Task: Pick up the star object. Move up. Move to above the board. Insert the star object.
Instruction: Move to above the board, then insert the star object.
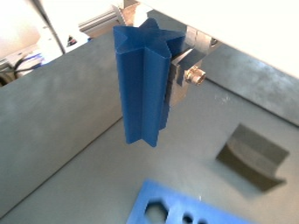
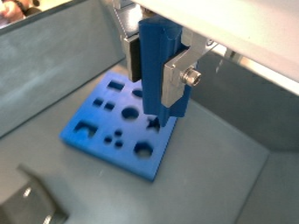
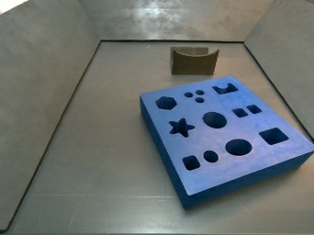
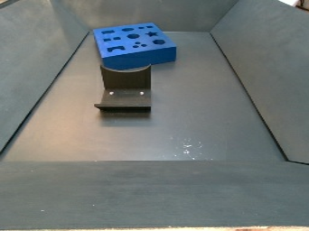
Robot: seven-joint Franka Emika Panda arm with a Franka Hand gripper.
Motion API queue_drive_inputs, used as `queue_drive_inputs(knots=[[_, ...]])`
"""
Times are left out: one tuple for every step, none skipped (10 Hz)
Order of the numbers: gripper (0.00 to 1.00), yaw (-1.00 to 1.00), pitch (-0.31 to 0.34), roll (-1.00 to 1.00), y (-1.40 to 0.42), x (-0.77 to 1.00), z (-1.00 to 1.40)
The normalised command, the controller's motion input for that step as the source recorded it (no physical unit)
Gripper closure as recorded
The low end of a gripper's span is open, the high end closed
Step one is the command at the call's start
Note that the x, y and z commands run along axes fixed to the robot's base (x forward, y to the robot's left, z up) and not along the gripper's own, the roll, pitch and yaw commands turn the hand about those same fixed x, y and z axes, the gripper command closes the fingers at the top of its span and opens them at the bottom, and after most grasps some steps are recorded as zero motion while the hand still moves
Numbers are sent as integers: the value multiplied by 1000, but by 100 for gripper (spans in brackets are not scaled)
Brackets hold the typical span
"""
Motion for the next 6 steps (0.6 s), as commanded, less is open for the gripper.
queue_drive_inputs(knots=[[100, 6, 132, 38, -503, 312, 92], [100, 12, 110, 46, -252, 181, 60], [100, 0, 3, -109, -43, 0, -77], [100, 14, 0, -26, 0, -6, 0], [100, 0, -46, 0, -34, 0, -46], [100, 300, 94, -146, -260, 389, -420]])
